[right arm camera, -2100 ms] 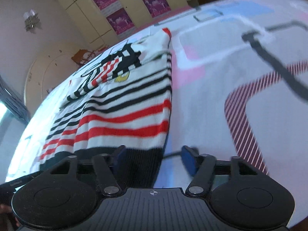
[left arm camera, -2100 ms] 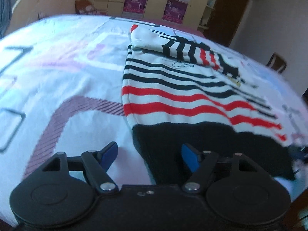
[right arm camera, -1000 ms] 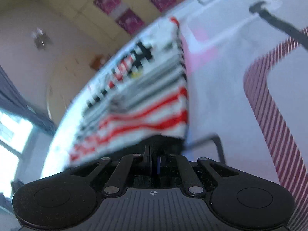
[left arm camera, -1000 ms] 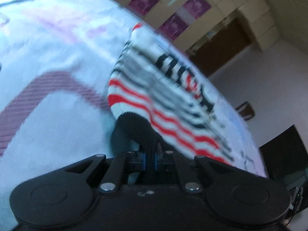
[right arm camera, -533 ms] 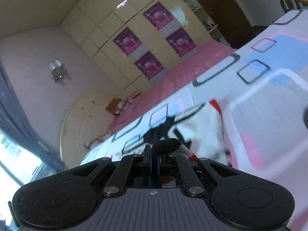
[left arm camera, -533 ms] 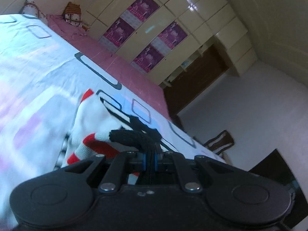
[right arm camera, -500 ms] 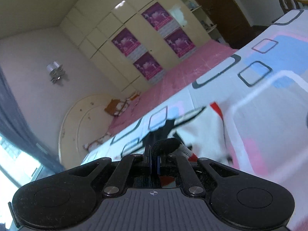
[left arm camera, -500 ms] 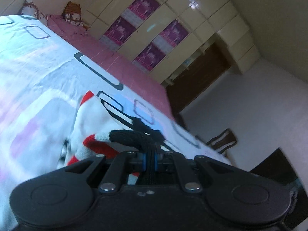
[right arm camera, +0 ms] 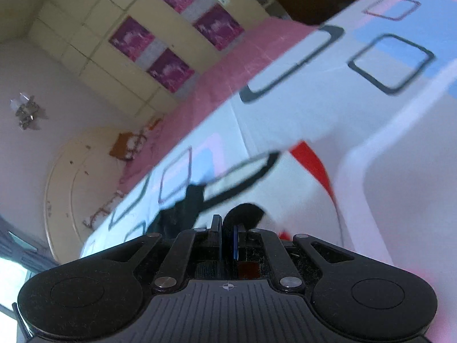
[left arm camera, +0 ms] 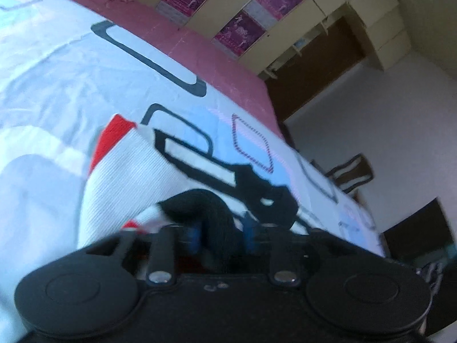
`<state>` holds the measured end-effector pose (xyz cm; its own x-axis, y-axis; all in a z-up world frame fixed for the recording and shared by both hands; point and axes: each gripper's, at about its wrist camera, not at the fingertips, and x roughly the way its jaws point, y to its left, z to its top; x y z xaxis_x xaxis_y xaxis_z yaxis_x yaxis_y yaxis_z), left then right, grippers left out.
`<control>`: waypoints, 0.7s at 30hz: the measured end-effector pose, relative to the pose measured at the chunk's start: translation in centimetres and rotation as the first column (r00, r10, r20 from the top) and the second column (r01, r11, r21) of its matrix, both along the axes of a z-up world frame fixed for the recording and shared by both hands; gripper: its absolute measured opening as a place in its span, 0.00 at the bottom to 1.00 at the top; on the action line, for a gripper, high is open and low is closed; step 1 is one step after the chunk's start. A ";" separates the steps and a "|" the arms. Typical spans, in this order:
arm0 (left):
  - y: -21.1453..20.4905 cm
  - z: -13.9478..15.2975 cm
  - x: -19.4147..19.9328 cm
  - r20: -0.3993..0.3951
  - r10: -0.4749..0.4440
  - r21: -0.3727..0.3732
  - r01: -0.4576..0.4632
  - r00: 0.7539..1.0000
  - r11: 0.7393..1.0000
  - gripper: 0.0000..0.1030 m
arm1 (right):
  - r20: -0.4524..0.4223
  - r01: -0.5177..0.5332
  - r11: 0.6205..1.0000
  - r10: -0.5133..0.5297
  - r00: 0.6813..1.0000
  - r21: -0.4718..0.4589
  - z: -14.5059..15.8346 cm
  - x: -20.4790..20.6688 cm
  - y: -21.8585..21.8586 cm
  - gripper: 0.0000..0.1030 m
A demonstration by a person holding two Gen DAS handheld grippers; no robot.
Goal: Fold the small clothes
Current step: 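Lay the hem over the collar with both tools and open them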
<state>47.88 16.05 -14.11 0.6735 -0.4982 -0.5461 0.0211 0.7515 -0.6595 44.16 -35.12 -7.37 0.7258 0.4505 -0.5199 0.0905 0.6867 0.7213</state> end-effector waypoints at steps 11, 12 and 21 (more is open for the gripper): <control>-0.6 1.9 0.3 0.037 -0.172 0.353 0.148 0.984 0.924 0.67 | 0.122 -0.115 0.954 0.153 0.981 -0.275 1.3 -0.7 -0.5 0.62; -0.9 1.6 0.4 0.019 -0.191 0.390 0.169 0.981 0.905 0.65 | 0.108 -0.159 0.938 0.200 0.974 -0.307 1.0 -1.0 -0.1 0.59; -2.9 0.4 2.9 -0.038 -0.238 0.552 0.219 0.970 0.804 0.19 | 0.050 -0.268 0.738 0.378 0.925 -0.619 -1.7 0.7 7.3 0.47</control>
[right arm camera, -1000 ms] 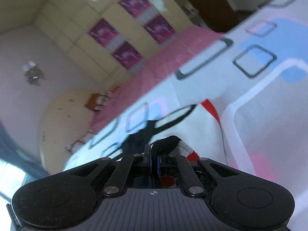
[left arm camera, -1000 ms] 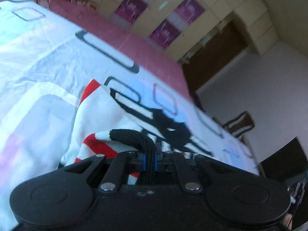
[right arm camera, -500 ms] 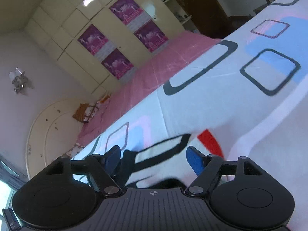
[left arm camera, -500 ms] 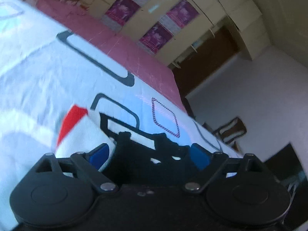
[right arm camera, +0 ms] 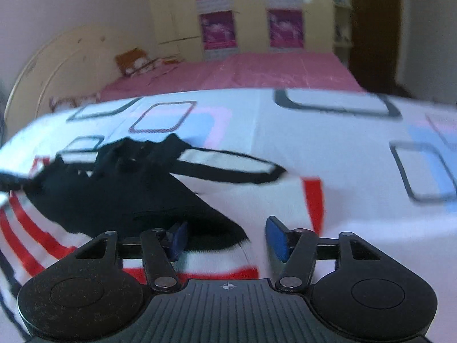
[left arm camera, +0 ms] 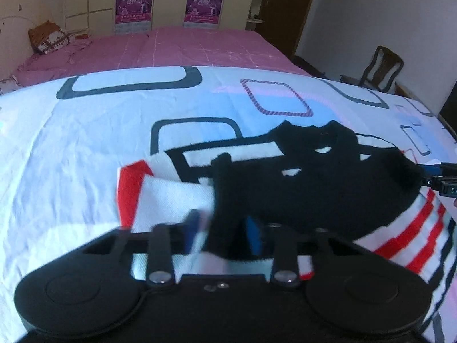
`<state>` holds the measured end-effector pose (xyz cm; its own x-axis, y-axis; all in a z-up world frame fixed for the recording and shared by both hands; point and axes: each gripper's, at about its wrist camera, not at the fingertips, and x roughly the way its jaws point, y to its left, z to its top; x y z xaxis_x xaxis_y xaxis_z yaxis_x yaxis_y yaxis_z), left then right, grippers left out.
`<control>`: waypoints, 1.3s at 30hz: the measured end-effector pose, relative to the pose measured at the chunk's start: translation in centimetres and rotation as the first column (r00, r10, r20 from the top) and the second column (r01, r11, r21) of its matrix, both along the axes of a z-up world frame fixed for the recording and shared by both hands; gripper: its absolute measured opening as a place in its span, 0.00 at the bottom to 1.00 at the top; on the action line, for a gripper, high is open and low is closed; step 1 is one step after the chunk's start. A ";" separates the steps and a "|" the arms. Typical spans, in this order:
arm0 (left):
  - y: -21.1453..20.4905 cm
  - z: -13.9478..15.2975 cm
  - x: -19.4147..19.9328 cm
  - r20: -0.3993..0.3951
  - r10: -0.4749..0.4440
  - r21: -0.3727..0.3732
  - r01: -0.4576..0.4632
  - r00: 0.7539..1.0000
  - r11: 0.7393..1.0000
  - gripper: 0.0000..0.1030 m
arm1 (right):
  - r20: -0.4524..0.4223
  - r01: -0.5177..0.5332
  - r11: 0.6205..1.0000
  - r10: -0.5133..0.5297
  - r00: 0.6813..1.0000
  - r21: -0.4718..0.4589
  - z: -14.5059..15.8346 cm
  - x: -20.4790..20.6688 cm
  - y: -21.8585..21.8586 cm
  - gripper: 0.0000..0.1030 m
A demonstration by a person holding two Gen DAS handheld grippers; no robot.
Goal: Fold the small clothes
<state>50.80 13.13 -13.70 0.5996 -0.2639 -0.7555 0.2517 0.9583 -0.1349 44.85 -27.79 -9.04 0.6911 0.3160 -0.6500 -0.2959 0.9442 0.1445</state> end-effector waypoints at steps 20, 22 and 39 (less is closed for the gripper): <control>-0.5 -0.1 0.5 0.029 0.020 -0.016 -0.019 0.999 1.000 0.24 | -0.070 0.053 0.997 -0.050 0.996 0.047 -0.2 2.4 -1.8 0.47; -0.9 0.1 0.6 0.033 0.001 0.001 -0.001 0.999 1.000 0.04 | -0.034 0.023 0.998 -0.025 0.999 -0.053 -0.7 2.0 -0.3 0.28; -0.2 -0.5 1.8 0.105 0.121 0.005 -0.122 0.987 0.993 0.19 | 0.024 0.183 0.979 -0.181 0.983 -0.091 -1.7 3.3 -0.8 0.03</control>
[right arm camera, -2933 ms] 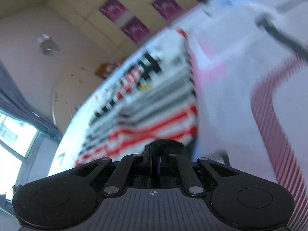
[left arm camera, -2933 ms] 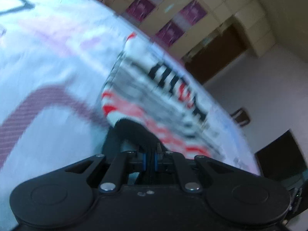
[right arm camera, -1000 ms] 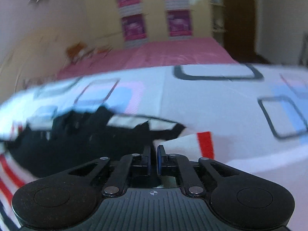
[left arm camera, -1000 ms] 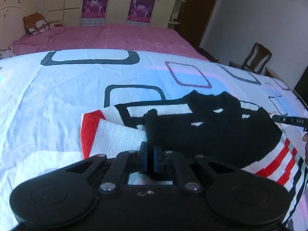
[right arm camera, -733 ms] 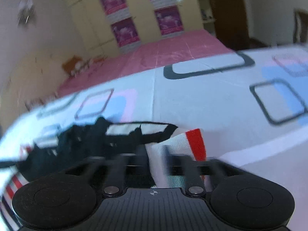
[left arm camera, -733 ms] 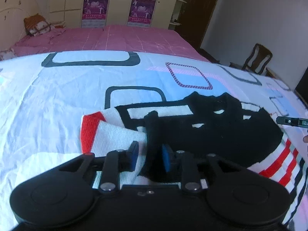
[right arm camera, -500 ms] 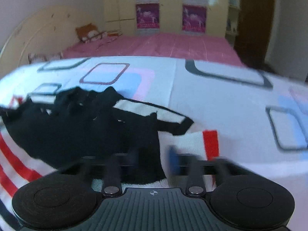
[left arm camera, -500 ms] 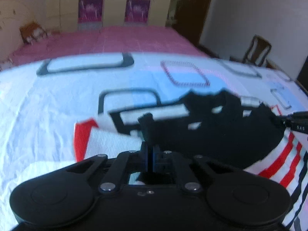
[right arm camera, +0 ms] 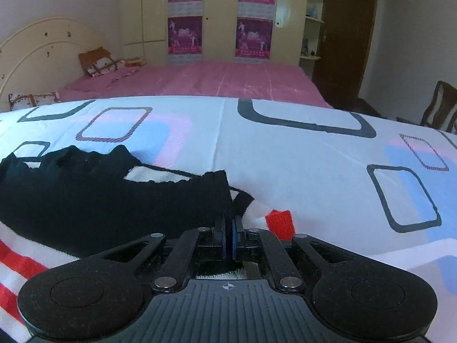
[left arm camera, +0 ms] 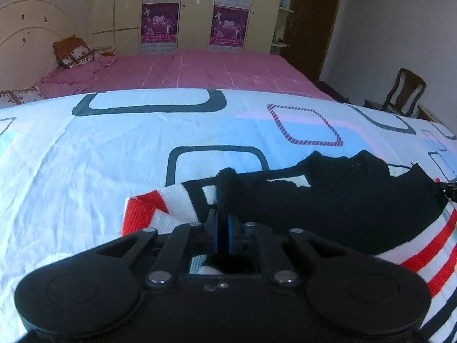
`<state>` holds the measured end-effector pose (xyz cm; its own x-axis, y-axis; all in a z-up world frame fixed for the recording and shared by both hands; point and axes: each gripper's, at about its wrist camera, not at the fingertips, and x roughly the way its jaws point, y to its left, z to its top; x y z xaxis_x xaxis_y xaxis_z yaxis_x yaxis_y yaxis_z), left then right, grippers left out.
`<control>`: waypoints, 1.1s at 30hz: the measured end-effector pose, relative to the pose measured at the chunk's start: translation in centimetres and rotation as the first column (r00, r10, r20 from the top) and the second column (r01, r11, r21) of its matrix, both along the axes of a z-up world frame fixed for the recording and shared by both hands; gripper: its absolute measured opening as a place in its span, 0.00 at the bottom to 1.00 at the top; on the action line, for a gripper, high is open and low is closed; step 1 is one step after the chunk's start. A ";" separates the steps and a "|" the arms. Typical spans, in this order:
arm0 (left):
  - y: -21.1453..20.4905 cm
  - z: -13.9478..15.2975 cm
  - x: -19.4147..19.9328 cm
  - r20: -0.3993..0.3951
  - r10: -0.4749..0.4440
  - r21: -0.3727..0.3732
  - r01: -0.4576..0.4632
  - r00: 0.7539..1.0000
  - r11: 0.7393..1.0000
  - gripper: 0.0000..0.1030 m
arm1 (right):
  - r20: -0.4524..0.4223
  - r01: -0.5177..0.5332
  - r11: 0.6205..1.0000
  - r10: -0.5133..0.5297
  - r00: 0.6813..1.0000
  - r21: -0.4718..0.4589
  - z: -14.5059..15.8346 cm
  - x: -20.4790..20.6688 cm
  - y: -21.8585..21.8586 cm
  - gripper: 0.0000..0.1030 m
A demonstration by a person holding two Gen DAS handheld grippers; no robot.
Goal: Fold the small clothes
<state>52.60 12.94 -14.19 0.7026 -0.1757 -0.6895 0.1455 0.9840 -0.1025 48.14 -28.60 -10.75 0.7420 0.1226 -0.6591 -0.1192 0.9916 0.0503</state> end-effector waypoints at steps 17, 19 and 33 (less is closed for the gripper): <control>-5.5 -0.5 -4.3 0.086 -0.100 0.149 0.086 0.991 0.985 0.68 | 0.064 -0.144 0.983 0.152 0.986 -0.110 0.4 -3.0 5.9 0.49; -2.5 -0.7 -4.1 0.086 -0.074 0.073 0.068 0.994 0.995 0.64 | 0.012 0.013 1.000 -0.013 1.000 -0.026 -0.4 -2.2 0.9 0.64; -10.4 -0.1 -9.5 0.053 -0.200 -0.005 0.201 0.978 0.980 0.68 | 0.010 -0.319 0.946 0.319 0.948 0.064 1.5 -8.6 9.4 0.49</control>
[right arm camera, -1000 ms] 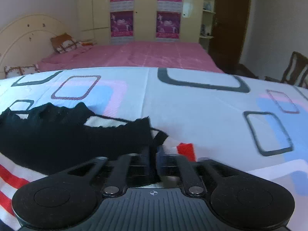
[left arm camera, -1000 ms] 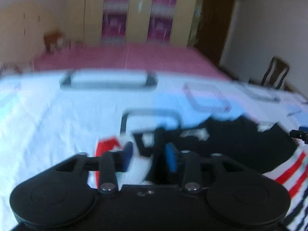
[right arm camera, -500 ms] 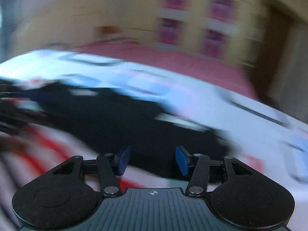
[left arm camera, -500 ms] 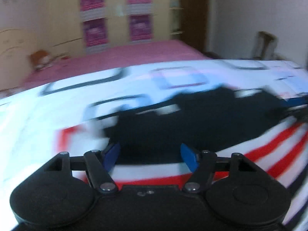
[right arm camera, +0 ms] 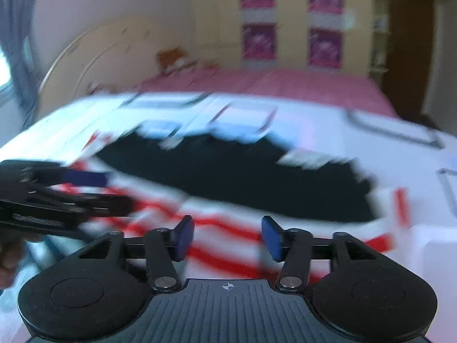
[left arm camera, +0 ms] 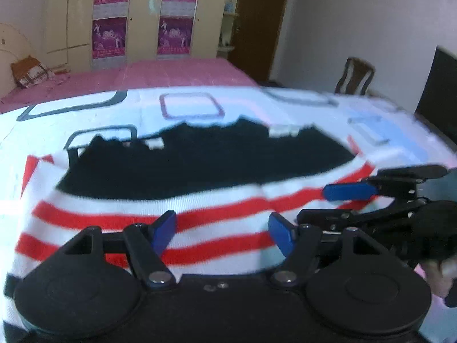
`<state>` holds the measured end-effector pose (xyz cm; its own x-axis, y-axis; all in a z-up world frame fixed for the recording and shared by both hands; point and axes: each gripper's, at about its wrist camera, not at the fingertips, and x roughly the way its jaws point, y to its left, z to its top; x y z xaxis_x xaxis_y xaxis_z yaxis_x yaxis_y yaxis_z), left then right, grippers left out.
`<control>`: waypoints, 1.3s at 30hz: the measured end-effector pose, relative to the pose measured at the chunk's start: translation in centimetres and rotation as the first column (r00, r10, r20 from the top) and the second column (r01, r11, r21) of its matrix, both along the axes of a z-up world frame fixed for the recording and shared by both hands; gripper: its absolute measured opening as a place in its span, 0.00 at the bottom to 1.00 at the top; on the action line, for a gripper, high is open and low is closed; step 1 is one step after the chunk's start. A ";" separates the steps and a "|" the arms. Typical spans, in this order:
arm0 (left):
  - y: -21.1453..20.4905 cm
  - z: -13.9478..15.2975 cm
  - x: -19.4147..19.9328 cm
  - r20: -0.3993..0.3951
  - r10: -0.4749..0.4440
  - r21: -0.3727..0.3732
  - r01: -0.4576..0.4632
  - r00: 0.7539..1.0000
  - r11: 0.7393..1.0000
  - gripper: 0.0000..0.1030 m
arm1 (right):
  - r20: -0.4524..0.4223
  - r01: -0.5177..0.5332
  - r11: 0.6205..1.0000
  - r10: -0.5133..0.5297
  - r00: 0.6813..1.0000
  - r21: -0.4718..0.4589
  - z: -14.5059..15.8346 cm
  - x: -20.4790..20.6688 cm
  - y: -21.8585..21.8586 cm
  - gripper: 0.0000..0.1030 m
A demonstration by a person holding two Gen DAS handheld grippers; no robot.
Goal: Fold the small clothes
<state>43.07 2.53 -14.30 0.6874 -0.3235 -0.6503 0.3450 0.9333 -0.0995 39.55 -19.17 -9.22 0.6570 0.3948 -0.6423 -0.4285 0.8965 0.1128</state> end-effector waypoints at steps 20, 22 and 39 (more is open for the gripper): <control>0.6 0.3 -6.5 0.017 0.074 0.084 -0.075 0.997 0.994 0.69 | -0.036 0.155 0.982 -0.160 0.987 -0.108 -0.1 -6.6 1.3 0.49; 0.3 0.4 -6.9 0.021 0.072 0.096 -0.074 0.997 0.993 0.69 | -0.020 0.170 0.975 -0.174 0.985 -0.145 -0.3 -7.8 1.9 0.49; 8.7 0.2 -9.6 -0.015 0.226 0.066 -0.224 0.974 0.972 0.65 | -0.076 0.278 0.945 -0.294 0.953 -0.174 -0.2 -11.3 -8.4 0.49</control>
